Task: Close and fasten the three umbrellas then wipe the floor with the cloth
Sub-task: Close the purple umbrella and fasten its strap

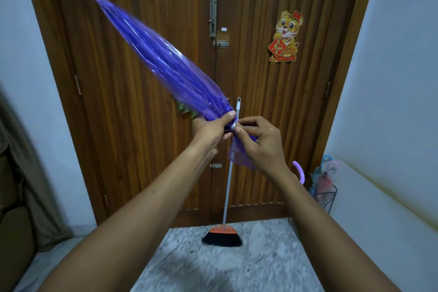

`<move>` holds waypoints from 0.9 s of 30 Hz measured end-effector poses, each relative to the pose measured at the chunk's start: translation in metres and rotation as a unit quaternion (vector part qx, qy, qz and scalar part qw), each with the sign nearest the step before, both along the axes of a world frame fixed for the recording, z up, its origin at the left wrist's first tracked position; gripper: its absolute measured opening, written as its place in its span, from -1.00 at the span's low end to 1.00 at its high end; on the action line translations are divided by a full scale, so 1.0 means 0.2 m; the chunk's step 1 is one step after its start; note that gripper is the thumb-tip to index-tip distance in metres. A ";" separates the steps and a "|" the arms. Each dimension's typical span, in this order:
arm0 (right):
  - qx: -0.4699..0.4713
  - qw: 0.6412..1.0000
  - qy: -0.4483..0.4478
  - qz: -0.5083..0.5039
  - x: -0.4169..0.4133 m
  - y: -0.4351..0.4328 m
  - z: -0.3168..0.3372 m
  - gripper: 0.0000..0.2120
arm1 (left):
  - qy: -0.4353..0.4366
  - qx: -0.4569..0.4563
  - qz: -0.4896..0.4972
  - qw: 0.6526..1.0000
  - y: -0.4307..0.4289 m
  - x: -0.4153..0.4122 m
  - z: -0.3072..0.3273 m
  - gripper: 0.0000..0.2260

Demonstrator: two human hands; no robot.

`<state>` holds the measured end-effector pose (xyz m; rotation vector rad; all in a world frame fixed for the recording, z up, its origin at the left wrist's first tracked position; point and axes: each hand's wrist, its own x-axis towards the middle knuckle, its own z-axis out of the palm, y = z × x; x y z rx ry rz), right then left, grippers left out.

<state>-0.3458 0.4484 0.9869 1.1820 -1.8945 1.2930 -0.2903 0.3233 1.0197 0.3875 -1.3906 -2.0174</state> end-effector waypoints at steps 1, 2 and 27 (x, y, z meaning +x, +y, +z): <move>-0.005 0.999 -0.035 0.009 0.00 0.00 0.02 -0.81 | -0.001 -0.005 0.000 1.000 0.00 0.00 0.00 -0.75; -0.005 0.998 -0.065 0.013 0.00 0.00 0.04 -0.83 | -0.002 -0.009 -0.001 1.000 0.00 0.00 0.00 -0.75; 0.164 0.974 -0.152 0.028 -0.02 -0.08 0.26 -0.77 | 0.041 -0.062 0.003 0.997 -0.09 0.10 0.04 -0.83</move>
